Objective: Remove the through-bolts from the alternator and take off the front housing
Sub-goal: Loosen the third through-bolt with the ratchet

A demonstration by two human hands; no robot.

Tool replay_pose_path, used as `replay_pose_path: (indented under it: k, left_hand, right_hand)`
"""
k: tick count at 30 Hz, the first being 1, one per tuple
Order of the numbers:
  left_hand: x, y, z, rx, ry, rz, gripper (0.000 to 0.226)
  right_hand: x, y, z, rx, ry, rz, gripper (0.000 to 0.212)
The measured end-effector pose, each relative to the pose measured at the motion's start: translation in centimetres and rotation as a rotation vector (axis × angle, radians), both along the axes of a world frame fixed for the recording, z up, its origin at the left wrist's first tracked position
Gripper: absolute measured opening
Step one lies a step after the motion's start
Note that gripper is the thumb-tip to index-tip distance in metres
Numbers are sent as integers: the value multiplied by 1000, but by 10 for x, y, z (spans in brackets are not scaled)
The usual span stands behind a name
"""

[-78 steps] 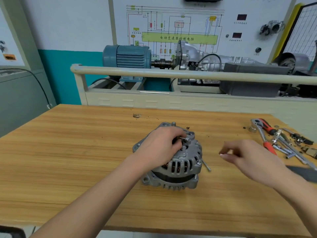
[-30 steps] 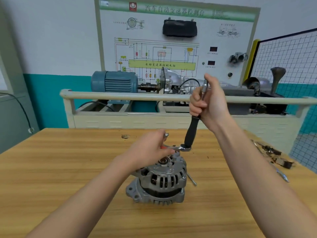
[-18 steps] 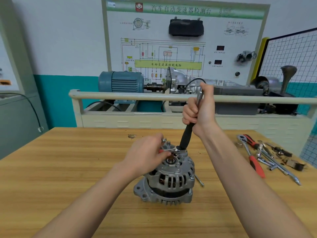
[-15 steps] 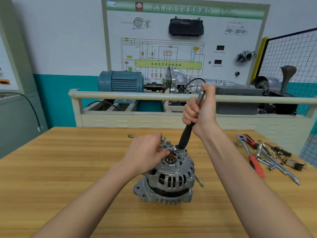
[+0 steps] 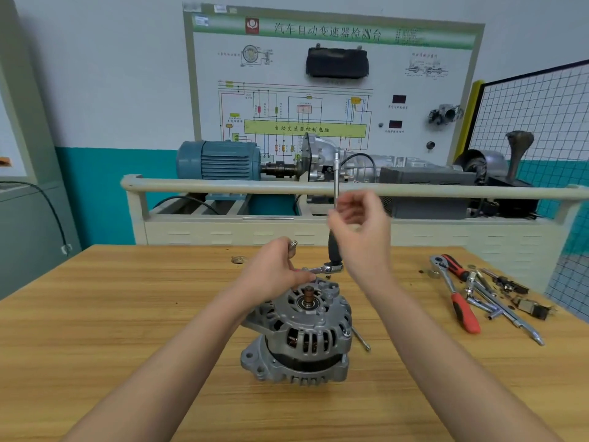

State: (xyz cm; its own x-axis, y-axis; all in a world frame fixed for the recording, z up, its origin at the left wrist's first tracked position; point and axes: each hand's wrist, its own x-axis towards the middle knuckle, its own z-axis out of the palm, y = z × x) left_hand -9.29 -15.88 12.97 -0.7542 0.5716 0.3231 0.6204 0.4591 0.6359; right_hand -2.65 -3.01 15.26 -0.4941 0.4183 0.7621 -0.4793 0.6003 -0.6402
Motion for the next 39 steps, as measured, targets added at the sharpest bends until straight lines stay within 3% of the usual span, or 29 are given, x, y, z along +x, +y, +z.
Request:
replay_pose_path:
  k: [2,4,8,13,17,21,25,28,35,39]
  left_hand:
    - [2,4,-1,24,20,-26,29]
    - [4,6,-2,61,58,-84,24]
    - [5,6,0,38,129,-5,27]
    - [3,9,2,109,48,79,48]
    - [-7,1,-2,41,13,95,44]
    - [-15,-5,-10,45,-44,73,25]
    - [-19,-3,-11,135,-69,106,19]
    - [-22,-3,-13,143,-45,113,21]
    - [-17,3,-15,93,19,92,18]
    - [-11,4,-10,125,-12,62,18]
  right_hand:
    - [1,-10,-15,193,-140,53,18]
    - [-1,-14,-23,261,-264,142,14]
    - [-1,-8,-20,241,-238,172,19]
    - [2,-1,-16,199,-185,145,16]
    - [14,19,-15,19,-81,65,26]
    - [29,53,-30,-243,-48,4,19]
    - [27,77,-85,-442,-282,-151,10]
    - [18,90,-125,-464,-531,-277,9]
    - [14,99,-177,-268,-803,-405,9]
    - [15,99,-188,-163,-825,-399,17]
